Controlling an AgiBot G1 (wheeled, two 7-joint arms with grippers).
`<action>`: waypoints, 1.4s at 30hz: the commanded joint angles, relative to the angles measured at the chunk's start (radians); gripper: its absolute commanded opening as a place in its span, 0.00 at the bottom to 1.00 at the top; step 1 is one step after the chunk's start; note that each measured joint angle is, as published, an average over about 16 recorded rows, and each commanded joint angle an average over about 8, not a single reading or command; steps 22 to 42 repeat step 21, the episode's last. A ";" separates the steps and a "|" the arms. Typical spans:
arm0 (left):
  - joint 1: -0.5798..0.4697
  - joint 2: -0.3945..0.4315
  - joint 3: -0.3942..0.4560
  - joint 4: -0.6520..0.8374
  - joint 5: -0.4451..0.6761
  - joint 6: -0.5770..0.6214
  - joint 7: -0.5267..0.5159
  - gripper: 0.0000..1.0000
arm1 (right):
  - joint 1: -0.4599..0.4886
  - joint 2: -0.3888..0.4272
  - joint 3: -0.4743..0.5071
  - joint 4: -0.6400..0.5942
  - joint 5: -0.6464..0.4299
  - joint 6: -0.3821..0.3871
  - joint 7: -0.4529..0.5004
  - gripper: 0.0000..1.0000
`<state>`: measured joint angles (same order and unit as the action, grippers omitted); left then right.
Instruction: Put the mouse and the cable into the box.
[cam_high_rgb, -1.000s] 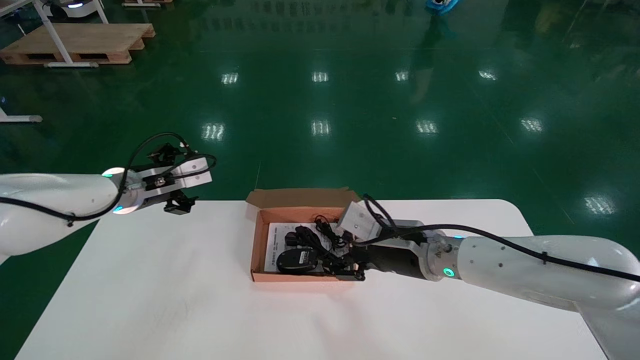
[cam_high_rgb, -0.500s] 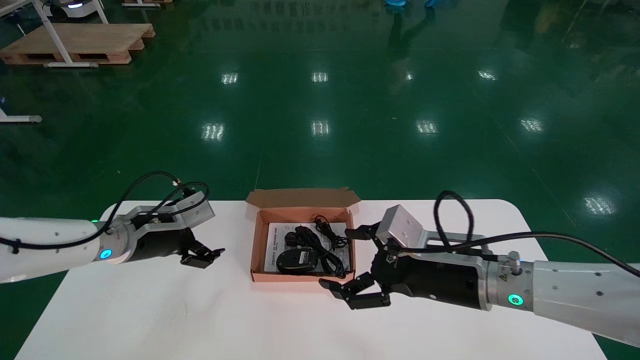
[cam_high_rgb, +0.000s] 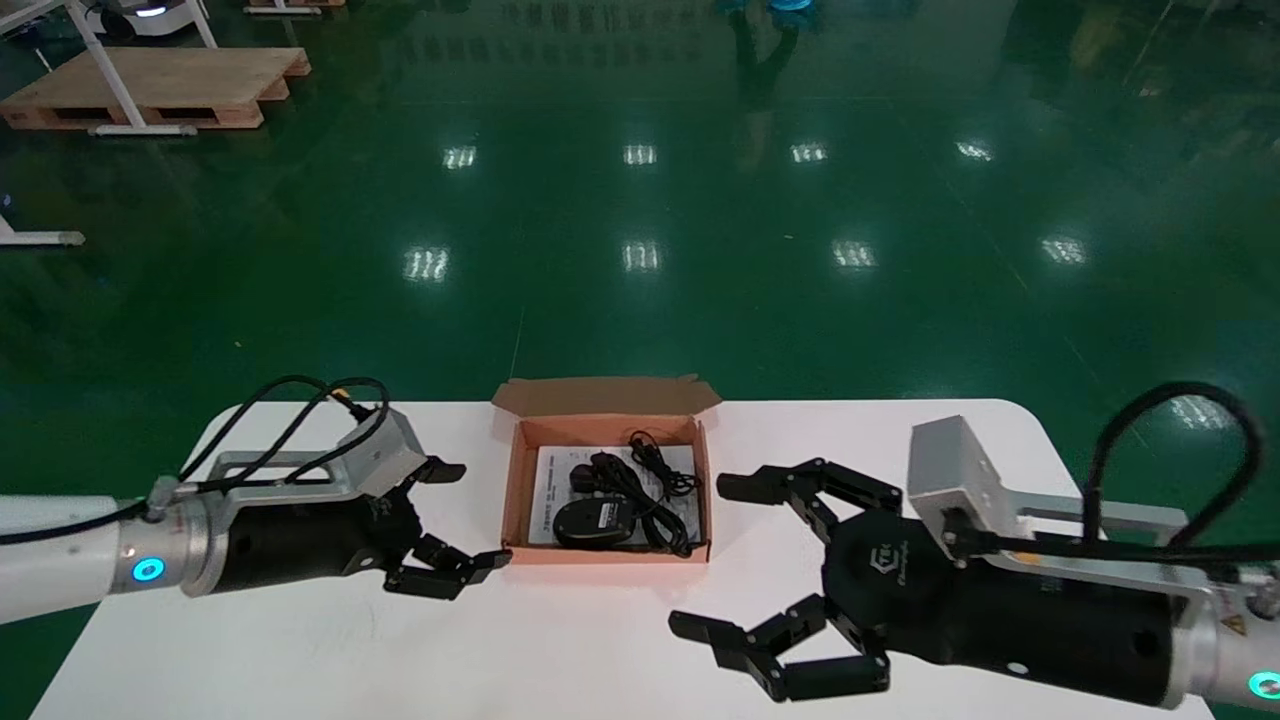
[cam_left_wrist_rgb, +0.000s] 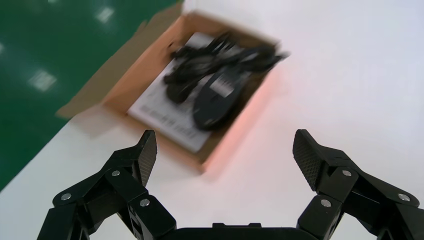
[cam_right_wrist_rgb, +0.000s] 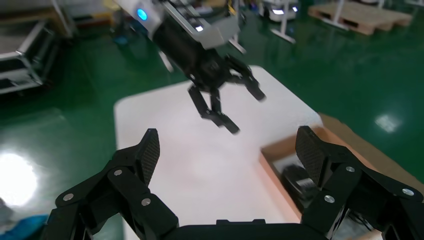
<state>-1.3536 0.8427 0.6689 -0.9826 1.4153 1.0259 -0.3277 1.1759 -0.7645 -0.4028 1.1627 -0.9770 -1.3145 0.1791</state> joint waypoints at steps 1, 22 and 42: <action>0.019 -0.016 -0.027 -0.021 -0.048 0.033 0.010 1.00 | -0.016 0.025 0.020 0.020 0.040 -0.029 0.001 1.00; 0.200 -0.166 -0.279 -0.216 -0.491 0.337 0.101 1.00 | -0.101 0.153 0.122 0.121 0.247 -0.181 0.008 1.00; 0.200 -0.166 -0.279 -0.216 -0.491 0.337 0.101 1.00 | -0.101 0.153 0.122 0.121 0.247 -0.181 0.008 1.00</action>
